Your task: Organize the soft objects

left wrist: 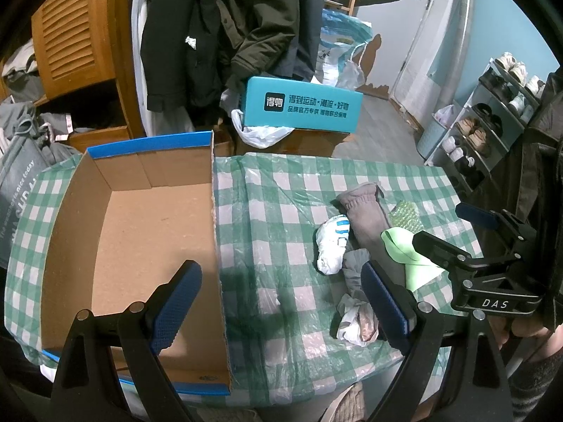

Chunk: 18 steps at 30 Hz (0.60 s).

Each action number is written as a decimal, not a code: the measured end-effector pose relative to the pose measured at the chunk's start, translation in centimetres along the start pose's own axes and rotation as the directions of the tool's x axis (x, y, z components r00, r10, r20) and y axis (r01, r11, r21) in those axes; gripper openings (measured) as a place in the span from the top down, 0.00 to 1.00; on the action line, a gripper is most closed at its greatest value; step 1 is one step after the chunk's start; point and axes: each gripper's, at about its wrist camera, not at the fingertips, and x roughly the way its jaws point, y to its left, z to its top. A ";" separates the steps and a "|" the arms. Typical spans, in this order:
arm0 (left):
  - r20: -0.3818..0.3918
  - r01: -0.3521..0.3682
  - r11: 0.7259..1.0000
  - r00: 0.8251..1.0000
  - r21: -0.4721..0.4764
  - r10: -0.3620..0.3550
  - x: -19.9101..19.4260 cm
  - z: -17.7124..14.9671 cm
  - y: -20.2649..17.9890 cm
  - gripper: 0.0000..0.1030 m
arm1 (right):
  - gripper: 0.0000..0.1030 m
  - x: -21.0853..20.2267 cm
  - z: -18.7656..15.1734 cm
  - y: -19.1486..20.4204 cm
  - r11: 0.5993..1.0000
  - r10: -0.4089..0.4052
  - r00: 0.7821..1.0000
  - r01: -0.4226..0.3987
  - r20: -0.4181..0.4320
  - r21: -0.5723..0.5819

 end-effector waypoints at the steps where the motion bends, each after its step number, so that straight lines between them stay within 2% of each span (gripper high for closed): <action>1: 0.000 0.000 1.000 1.000 0.000 0.000 0.0 0.0 0.0 0.10 | 0.02 0.0 0.0 0.0 1.000 -0.001 1.000 0.001 0.000 0.000; 18: -0.007 0.004 1.000 1.000 0.009 -0.004 -0.1 -0.9 -0.8 0.10 | 0.02 0.2 -0.2 -0.1 1.000 -0.003 1.000 0.003 -0.001 0.000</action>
